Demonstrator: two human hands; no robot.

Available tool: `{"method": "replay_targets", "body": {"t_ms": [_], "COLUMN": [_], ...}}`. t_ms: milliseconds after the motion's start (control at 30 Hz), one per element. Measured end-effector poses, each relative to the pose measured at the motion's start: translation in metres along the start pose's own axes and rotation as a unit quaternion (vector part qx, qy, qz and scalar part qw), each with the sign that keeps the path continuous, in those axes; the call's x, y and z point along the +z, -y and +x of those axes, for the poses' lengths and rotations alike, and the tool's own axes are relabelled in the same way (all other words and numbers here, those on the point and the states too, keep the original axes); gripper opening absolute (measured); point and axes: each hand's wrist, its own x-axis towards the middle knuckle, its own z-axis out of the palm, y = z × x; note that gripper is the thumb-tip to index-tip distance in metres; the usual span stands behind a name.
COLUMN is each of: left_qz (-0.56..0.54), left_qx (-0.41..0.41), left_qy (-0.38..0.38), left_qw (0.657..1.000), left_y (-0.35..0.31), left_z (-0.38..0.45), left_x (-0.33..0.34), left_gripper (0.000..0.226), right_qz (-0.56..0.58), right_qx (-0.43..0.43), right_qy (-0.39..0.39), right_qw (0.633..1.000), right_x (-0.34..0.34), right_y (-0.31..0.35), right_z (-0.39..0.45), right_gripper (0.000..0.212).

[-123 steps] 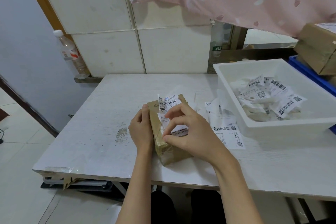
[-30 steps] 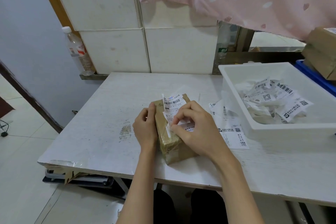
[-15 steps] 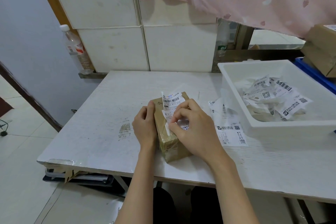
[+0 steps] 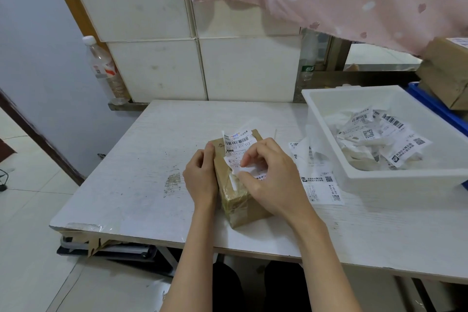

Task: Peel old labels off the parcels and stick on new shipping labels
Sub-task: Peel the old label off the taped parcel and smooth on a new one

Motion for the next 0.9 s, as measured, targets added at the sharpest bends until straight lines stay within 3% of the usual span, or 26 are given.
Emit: {"method": "replay_targets", "body": {"t_ms": [167, 400, 667, 900], "left_qz": [-0.009, -0.003, -0.008, -0.004], "left_qx": [0.006, 0.007, 0.005, 0.014], "left_qy": [0.001, -0.006, -0.004, -0.001], "left_qw": [1.0, 1.0, 1.0, 1.0], "left_y": [-0.002, 0.001, 0.003, 0.005], "left_z": [-0.002, 0.0, 0.0, 0.001], "left_x": [0.0, 0.001, 0.0, 0.0], "left_gripper": [0.05, 0.049, 0.049, 0.045], "right_qz": [-0.029, -0.049, -0.027, 0.045], "right_qx": [0.003, 0.017, 0.036, 0.029], "right_qy": [0.04, -0.036, -0.06, 0.006], "right_qw": [0.999, 0.998, 0.997, 0.999], "right_x": [0.001, 0.008, 0.007, -0.005], "right_y": [0.005, -0.002, -0.006, -0.005], "right_z": [-0.001, -0.001, 0.004, 0.004], "right_gripper": [0.013, 0.01, 0.01, 0.009]}}
